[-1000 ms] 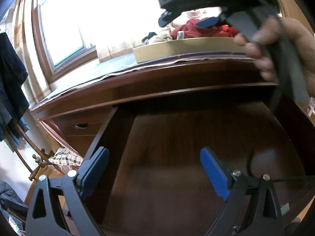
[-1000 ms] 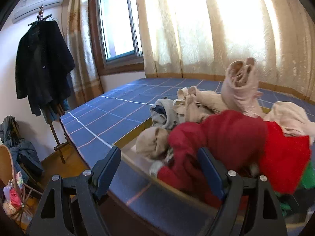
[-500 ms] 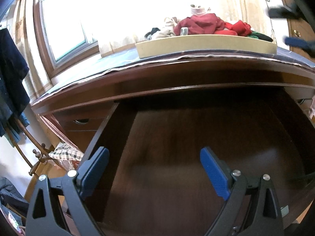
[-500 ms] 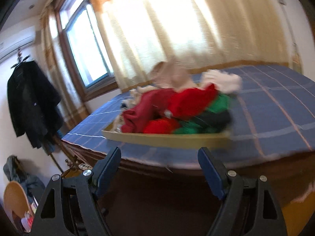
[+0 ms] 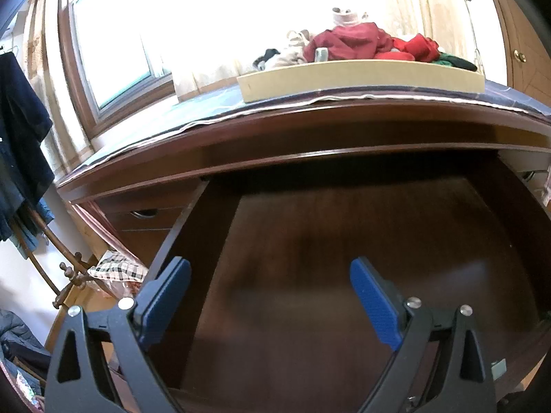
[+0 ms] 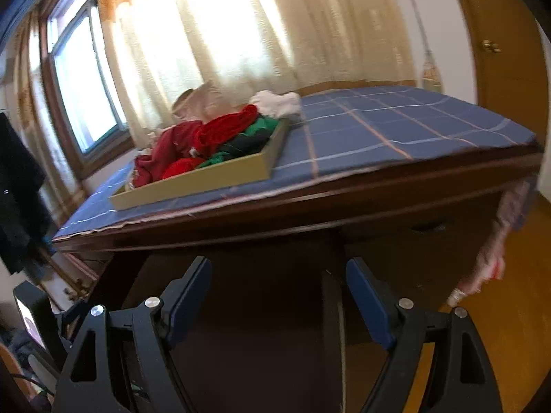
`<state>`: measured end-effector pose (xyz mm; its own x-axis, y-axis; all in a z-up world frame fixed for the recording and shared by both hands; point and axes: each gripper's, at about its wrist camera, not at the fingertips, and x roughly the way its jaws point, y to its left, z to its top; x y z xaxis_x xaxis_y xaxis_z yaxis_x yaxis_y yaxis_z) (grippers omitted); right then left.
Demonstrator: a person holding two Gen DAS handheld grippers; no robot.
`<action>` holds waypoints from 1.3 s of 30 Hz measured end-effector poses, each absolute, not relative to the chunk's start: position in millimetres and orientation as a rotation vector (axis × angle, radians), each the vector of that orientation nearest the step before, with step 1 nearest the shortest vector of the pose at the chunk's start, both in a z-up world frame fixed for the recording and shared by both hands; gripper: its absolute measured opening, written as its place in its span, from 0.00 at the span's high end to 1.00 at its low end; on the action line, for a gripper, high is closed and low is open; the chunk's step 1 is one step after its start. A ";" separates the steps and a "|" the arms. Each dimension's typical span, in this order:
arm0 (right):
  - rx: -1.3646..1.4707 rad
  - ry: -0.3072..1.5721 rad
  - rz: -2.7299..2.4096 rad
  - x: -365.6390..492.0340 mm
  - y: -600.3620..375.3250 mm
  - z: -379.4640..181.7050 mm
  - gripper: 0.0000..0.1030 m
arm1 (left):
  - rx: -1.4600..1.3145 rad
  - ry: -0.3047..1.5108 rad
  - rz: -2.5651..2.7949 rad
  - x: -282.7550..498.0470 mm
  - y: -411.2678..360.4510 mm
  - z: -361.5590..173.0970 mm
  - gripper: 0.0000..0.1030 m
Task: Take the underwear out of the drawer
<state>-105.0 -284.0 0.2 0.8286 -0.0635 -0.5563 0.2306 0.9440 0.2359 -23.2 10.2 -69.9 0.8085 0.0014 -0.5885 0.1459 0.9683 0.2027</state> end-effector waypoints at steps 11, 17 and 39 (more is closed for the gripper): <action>0.246 0.560 -0.152 -150.4 -239.4 28.9 0.20 | 0.216 0.616 -0.120 -37.6 15.2 -55.8 0.02; 0.261 0.544 -0.080 -156.3 -205.2 52.7 0.20 | 0.161 0.569 -0.137 -55.9 30.6 -17.0 0.01; 0.210 0.438 -0.164 -189.5 -159.7 81.4 0.12 | 0.121 0.439 -0.111 -118.4 33.4 72.0 0.00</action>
